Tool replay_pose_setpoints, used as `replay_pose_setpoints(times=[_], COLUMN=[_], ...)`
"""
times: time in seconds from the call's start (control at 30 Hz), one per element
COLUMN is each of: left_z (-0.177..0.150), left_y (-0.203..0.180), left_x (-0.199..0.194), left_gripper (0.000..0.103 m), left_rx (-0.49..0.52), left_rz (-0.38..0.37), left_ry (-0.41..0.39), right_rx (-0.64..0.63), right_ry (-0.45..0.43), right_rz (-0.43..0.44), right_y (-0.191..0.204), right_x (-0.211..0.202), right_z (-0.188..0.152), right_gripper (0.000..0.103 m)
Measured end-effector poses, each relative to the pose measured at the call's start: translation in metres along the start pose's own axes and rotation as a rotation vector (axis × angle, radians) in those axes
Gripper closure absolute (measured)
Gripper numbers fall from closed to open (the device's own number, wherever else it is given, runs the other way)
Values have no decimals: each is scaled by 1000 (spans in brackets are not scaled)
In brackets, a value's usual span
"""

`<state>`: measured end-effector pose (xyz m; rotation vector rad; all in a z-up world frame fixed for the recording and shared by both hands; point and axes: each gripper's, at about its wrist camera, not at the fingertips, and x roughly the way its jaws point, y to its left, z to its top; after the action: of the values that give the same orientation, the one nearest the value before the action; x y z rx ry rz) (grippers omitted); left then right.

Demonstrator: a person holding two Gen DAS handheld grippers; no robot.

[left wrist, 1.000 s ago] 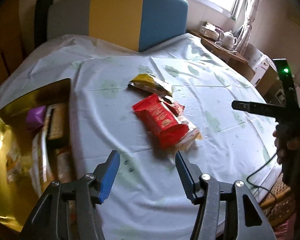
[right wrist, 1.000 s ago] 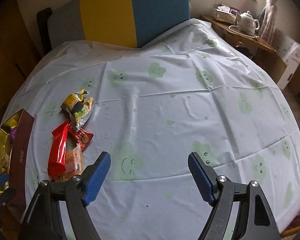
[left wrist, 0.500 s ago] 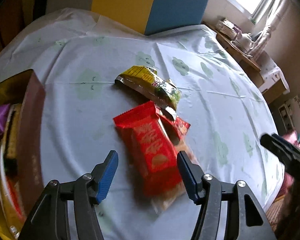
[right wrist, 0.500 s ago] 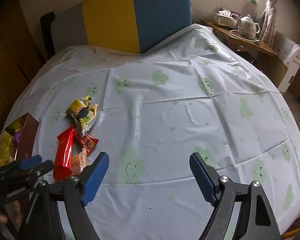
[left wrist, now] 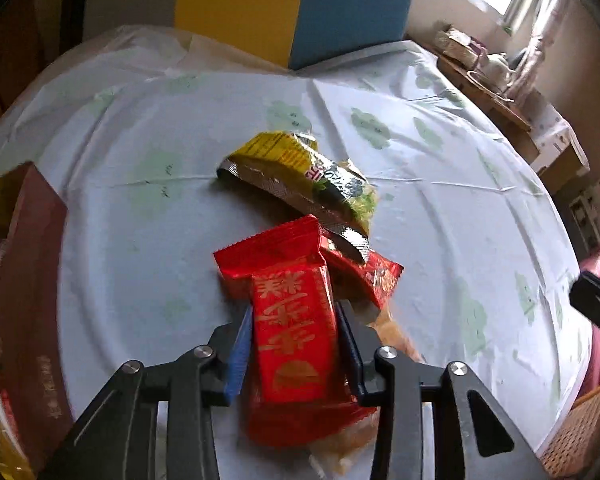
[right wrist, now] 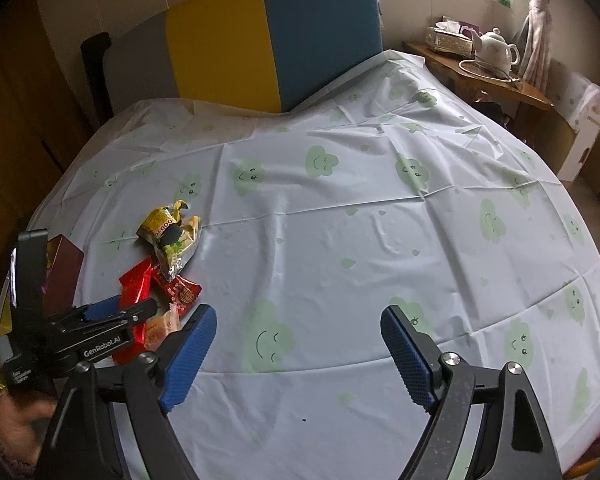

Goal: Organize snacks
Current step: 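Grasp the red gold-printed pack with the left gripper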

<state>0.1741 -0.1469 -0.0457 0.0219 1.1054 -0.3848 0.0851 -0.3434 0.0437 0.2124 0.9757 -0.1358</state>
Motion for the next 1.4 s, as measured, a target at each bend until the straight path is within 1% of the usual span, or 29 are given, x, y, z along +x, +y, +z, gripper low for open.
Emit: replay_pose_setpoints(times=[0.07,0.2,0.33,0.43,0.57,0.63,0.7,0.77,0.87,0.93,0.97,1.0,1.07,1.1,1.2,1.3,1.4], left_z=[-5,-31,-65,-92,-115,-125,-129,-130,-133,-133,-134,-135,-135,-135,-134,-134,-134], left_y=[0,-1,-5,-9,-9,-9,-8,-5,0,2,3,3,5,5,8,9,11], left_x=[-13,-41,-61,-62,-53,-53,-54,-53,-54,-54,-54,-54,-55,-55,-55,-55,-55], left_gripper=[63,63,63,63,63,62,62,61,61,61,61,61,61,61,61,61,61], left_rx=[29,86,147,193,213,231,233,228,222,221,221,222,217,214,206,196,189], left_rz=[-11,-7,33,57,78,82,84,69,47,38,34,30,18,13,-5,-19,-26], left_ry=[-27,-71,-99,-95,-81,-119,-134,-140,-158,-167,-170,-174,-181,-182,-184,-188,-190], right_rx=[-6,-16,-23,-29,-44,-49,-62,-80,-107,-136,-170,-189,-208,-219,-270,-314,-354], right_ry=[1,9,22,35,57,65,70,72,85,83,79,82,104,110,113,145,173], right_rz=[-4,-18,-29,-33,-37,-36,-27,-17,32,49,63,82,112,114,117,135,108], right_y=[0,1,1,2,5,7,10,15,25,34,42,47,58,62,81,103,119], right_x=[1,3,5,7,12,14,15,16,17,16,15,16,20,22,33,56,80], right_z=[0,-2,-4,-6,-9,-11,-12,-14,-19,-21,-23,-24,-23,-22,-13,-1,7], right_gripper=[18,18,18,18,18,18,18,18,19,19,22,27,35,37,37,37,37])
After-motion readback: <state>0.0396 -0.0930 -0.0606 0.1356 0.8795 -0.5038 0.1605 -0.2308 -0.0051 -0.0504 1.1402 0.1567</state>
